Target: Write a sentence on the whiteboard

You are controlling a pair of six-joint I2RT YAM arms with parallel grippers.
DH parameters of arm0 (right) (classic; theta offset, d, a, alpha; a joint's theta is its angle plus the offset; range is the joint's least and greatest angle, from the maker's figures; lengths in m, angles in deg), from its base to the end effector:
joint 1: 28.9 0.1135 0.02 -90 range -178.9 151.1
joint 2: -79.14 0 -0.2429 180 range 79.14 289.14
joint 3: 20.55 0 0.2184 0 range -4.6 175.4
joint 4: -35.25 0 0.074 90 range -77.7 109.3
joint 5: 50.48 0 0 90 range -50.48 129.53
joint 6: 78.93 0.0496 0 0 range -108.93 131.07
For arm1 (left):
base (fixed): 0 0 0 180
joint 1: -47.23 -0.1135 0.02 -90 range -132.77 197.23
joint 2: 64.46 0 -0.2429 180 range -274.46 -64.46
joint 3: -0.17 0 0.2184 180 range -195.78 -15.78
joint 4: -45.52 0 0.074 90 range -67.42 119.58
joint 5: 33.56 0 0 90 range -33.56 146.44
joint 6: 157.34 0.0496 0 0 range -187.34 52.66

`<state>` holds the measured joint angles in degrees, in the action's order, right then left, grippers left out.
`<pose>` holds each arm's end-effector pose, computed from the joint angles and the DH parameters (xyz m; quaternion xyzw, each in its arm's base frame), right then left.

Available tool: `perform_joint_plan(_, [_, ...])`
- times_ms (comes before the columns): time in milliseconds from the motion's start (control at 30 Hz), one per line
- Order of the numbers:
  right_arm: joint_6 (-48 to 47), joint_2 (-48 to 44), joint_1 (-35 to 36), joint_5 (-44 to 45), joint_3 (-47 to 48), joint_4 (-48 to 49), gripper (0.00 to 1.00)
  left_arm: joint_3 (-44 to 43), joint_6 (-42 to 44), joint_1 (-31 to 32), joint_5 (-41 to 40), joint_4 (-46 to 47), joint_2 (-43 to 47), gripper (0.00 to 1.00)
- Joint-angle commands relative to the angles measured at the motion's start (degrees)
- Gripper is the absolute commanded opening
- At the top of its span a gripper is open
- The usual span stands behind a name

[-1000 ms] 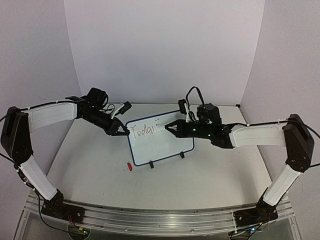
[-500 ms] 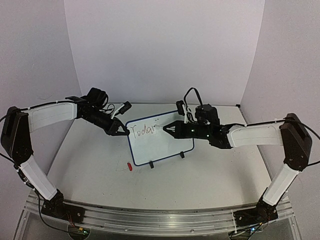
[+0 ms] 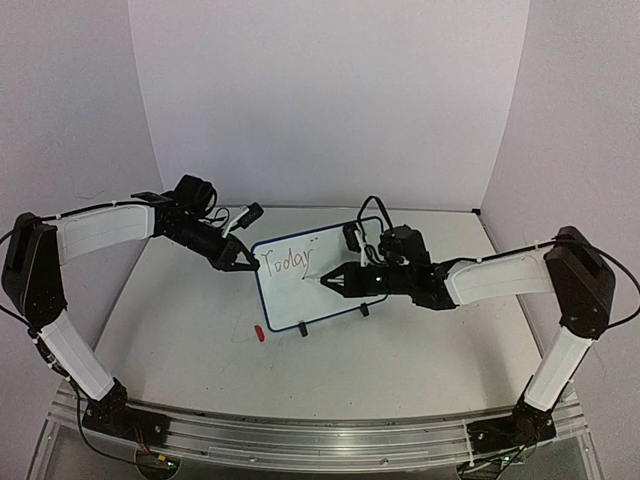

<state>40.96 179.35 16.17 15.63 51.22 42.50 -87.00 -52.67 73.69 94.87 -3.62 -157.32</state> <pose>0.2445 0.2736 0.2054 -0.2225 0.7847 0.4719 0.3348 0.2678 -0.1677 0.2422 0.4093 0.8079 -0.3414 0.2516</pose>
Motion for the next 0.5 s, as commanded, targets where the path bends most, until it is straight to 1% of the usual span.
perform_joint_plan(0, [0.5,-2.5,0.5,-0.6,0.4,2.5,0.00,-1.5,1.7,-0.2,-4.9,-1.0,-1.4,0.00])
perform_joint_plan(200, [-0.5,-10.3,0.4,3.5,-0.5,1.0,0.00,-1.5,1.7,-0.1,-4.9,-1.0,-1.4,0.00])
perform_joint_plan(333, [-2.3,-11.5,0.4,8.8,0.1,-1.8,0.00,-1.5,1.7,-0.2,-4.9,-1.0,-1.5,0.00])
perform_joint_plan(467, [-2.8,-10.4,0.3,10.3,1.3,-2.2,0.00,-1.4,1.7,-0.1,-4.9,-1.0,-1.5,0.00])
